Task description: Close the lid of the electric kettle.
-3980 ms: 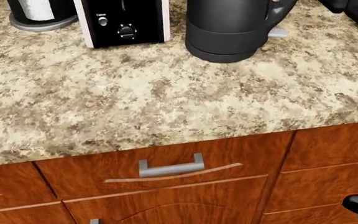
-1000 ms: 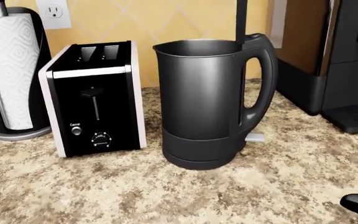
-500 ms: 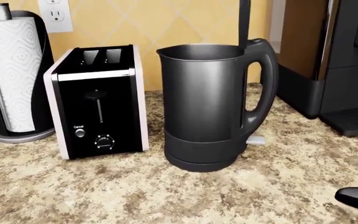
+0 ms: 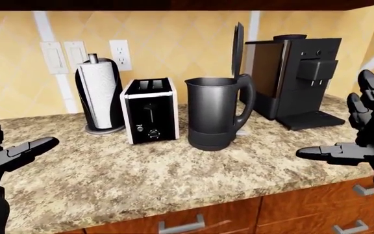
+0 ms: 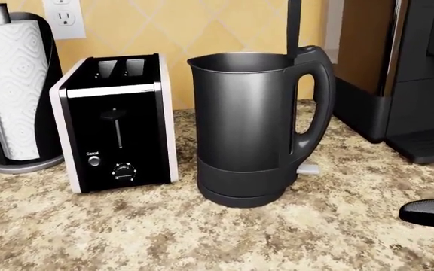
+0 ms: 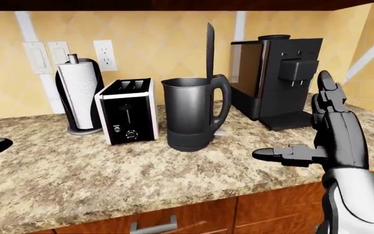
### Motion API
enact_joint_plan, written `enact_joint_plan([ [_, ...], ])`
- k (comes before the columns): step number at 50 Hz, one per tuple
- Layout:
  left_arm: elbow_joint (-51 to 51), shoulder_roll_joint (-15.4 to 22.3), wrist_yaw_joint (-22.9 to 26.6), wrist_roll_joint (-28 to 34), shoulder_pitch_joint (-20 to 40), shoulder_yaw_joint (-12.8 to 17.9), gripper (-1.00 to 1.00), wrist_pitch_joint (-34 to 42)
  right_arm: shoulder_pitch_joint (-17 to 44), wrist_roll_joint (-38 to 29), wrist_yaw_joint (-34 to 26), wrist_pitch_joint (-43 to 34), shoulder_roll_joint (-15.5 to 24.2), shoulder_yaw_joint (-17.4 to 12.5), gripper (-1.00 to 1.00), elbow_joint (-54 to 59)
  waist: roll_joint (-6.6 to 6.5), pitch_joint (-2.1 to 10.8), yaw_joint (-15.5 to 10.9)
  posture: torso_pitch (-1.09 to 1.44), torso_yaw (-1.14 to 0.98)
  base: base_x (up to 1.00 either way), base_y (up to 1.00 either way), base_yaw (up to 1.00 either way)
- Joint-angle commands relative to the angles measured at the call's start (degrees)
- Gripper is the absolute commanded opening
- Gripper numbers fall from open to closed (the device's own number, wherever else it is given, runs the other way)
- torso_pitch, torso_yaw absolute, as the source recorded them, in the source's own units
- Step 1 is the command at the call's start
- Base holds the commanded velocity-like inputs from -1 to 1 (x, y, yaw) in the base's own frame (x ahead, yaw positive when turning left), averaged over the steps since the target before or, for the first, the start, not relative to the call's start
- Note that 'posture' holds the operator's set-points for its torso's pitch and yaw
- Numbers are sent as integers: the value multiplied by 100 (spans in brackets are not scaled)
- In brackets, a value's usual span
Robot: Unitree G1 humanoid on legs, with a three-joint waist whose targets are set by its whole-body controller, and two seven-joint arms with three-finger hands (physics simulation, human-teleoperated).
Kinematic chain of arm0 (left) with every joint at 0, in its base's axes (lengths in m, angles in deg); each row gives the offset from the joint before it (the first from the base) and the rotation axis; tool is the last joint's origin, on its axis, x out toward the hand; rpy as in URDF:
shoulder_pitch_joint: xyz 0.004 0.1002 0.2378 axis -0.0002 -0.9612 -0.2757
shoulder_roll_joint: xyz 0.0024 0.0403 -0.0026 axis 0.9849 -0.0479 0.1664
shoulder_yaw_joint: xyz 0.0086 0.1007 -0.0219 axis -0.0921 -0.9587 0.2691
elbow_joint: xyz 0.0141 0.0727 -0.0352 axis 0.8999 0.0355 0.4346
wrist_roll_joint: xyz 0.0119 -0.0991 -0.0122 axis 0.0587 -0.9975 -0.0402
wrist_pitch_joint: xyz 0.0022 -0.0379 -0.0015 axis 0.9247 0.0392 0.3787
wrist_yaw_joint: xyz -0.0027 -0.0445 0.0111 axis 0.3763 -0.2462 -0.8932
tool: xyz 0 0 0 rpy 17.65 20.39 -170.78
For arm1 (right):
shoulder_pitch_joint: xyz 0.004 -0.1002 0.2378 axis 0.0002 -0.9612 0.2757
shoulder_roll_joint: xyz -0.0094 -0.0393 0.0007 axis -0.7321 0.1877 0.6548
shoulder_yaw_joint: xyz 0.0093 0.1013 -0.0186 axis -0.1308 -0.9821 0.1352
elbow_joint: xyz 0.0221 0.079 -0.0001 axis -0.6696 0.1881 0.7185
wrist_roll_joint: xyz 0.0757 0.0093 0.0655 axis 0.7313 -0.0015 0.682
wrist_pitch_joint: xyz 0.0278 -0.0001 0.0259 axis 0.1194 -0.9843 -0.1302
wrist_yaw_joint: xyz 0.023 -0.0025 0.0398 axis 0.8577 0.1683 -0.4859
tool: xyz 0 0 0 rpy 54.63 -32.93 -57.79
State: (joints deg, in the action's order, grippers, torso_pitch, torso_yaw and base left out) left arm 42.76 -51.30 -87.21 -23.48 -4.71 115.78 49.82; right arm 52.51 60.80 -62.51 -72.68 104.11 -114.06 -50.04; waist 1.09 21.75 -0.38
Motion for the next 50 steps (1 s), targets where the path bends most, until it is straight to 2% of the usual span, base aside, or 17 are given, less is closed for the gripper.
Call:
enact_joint_plan([
  [1,-140,102,23,2,136,-22,100,-157,213,-137,-94,10,174,13,100,-29,-13,-42,6,-59,0,0,0,0],
  [9,-183,113,4,-24,153,-21,100,-104,1104,-589,-435,-533,795,588,100,485,-38,-52,13,-59,0,0,0,0],
  [13,-142,107,12,-12,154,-32,100,-138,1400,-802,-634,-565,940,809,100,762,-47,-50,14,-59,0,0,0,0],
  [19,-147,105,-2,-19,158,-40,100,-125,1651,-1144,-883,-389,925,1092,100,1174,-61,-56,10,-59,0,0,0,0],
  [26,-161,123,-15,-34,179,-50,100,-90,2114,-1389,-1203,-459,1058,1216,100,1551,-88,-61,1,-59,0,0,0,0],
  [30,-160,125,-17,-45,179,-46,100,-89,2368,-1657,-1465,-395,1175,1485,100,1854,-102,-66,0,-59,0,0,0,0],
  [40,-40,96,22,9,174,-97,100,-199,2783,-2117,-1806,-10,1056,1639,100,2669,-127,-67,4,-59,0,0,0,0],
  [50,10,96,16,24,198,-146,100,-231,3451,-2470,-2128,240,1174,1791,100,3538,-160,-76,2,-59,0,0,0,0],
])
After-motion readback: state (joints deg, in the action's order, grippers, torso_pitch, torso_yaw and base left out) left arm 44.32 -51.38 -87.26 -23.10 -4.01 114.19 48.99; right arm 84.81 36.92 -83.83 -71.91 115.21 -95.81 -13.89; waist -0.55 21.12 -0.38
